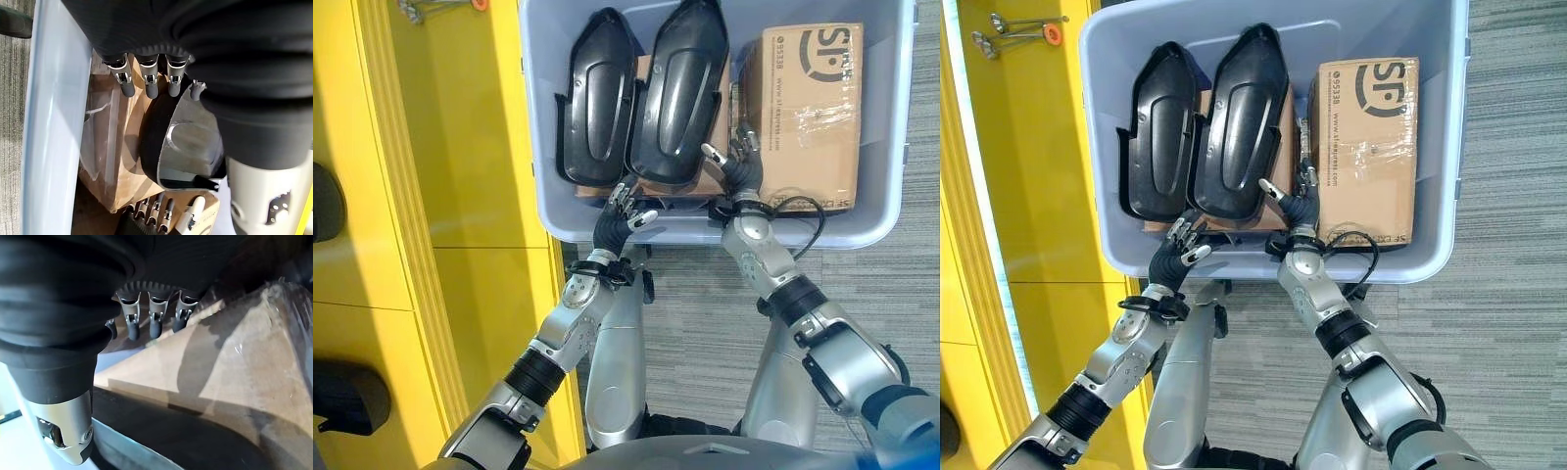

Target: Move parts from the plastic box to the shelf.

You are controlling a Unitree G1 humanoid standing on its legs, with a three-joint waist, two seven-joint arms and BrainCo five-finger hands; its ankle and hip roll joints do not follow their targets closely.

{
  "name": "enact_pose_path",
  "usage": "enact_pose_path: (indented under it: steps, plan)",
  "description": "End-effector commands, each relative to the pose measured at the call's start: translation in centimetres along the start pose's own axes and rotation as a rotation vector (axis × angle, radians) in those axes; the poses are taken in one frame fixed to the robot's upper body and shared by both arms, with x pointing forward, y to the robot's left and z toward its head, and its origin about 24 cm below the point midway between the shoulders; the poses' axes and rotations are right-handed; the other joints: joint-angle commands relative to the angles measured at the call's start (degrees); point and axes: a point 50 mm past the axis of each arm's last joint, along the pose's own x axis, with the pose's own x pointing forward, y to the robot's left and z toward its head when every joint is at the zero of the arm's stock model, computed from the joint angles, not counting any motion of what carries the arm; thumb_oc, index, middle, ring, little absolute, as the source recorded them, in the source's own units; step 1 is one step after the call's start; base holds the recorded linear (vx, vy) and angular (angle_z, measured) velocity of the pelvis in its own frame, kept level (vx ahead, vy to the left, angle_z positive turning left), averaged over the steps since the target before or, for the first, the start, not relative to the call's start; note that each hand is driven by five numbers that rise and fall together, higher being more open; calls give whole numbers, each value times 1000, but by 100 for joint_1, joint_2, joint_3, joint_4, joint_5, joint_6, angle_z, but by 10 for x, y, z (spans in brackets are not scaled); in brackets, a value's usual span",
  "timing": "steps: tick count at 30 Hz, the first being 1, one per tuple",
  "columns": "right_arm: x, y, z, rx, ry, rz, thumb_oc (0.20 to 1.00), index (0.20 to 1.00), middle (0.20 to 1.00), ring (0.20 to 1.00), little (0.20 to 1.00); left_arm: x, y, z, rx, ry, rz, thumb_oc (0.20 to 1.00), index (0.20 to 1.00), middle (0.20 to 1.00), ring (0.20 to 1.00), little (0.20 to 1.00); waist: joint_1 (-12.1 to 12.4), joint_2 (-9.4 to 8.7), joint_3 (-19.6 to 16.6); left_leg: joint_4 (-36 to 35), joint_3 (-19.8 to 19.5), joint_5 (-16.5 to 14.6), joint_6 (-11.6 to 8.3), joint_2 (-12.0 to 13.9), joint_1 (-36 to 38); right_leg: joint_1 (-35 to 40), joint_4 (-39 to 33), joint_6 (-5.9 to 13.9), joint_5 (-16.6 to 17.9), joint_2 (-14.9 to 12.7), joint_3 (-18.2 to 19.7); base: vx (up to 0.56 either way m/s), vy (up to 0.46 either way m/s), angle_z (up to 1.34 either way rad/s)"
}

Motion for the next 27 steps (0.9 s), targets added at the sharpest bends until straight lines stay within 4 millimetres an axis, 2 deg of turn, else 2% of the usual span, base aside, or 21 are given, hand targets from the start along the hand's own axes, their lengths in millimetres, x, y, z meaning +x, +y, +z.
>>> enact_pose_path:
  steps: [1, 6, 8, 11, 13, 14, 15, 17, 24, 27]
  plan:
    - [-21, 58, 8, 85, -34, 238, 1000, 1000, 1000, 1000, 1000, -19, -5, -16, 7, 78, -25, 1000, 1000, 1000, 1000, 1000, 266, -8, -34, -77, 470, -149, 339, -228, -161, 69, 181, 45, -275, 183, -99, 0, 0, 0]
    - [-22, 63, 8, 16, -30, 231, 1000, 1000, 1000, 1000, 1000, -22, -3, -17, -8, 79, -28, 1000, 1000, 1000, 1000, 1000, 293, 6, -34, -41, 485, -160, 339, -234, -117, 127, 189, 11, -290, 201, -79, 5, 36, 0]
    - [-18, 61, 17, 48, -99, 224, 1000, 1000, 1000, 1000, 1000, -22, -2, -17, -9, 80, -29, 1000, 1000, 1000, 1000, 1000, 324, 5, -34, -13, 489, -189, 354, -236, -46, 216, 194, 10, -299, 181, -89, 20, 51, 1]
    - [-17, 59, 45, 82, -255, 219, 1000, 1000, 1000, 1000, 1000, -24, 0, -17, -15, 76, -23, 1000, 1000, 1000, 1000, 1000, 320, -31, -34, -9, 482, -225, 370, -268, 90, 385, 154, 28, -268, 157, -113, 22, 43, 2]
    - [-20, 59, 55, 98, -324, 218, 1000, 1000, 1000, 1000, 1000, -25, -1, -17, -12, 75, -23, 1000, 1000, 1000, 1000, 1000, 316, -44, -34, -13, 489, -244, 380, -274, 134, 437, 128, 29, -255, 144, -121, 16, 47, -1]
    - [-27, 59, 70, 89, -428, 199, 1000, 1000, 1000, 1000, 1000, -29, -1, -17, -21, 69, -9, 1000, 1000, 1000, 1000, 1000, 286, -61, -34, -7, 498, -271, 395, -283, 179, 480, 117, 40, -243, 139, -109, 19, 101, -1]
    - [-42, 59, 92, 57, -619, 158, 1000, 1000, 1000, 1000, 1000, -32, -4, -18, -32, 52, -2, 1000, 1000, 1000, 1000, 1000, 241, -63, -34, -20, 527, -300, 417, -300, 226, 517, 87, 36, -246, 145, -71, 14, 100, -1]
    - [-50, 60, 106, 33, -740, 152, 1000, 1000, 1000, 1000, 1000, -33, -6, -17, -40, 46, 0, 1000, 1000, 1000, 1000, 1000, 214, -57, -34, -21, 532, -309, 420, -307, 230, 520, 86, 39, -257, 147, -55, -4, 57, -5]
    - [-70, 68, 138, -19, -964, 204, 1000, 1000, 1000, 1000, 1000, -35, -11, -20, -59, 50, -3, 1000, 1000, 1000, 1000, 1000, 188, -18, -34, -34, 545, -315, 379, -328, 268, 588, 8, 62, -287, 144, -43, -4, 15, -5]
    - [-71, 75, 138, -35, -908, 235, 1000, 1000, 1000, 1000, 1000, -34, -12, -20, -70, 45, 2, 1000, 1000, 1000, 1000, 1000, 169, 2, -34, -41, 577, -297, 364, -327, 274, 581, -9, 71, -294, 154, -25, -13, 38, -2]
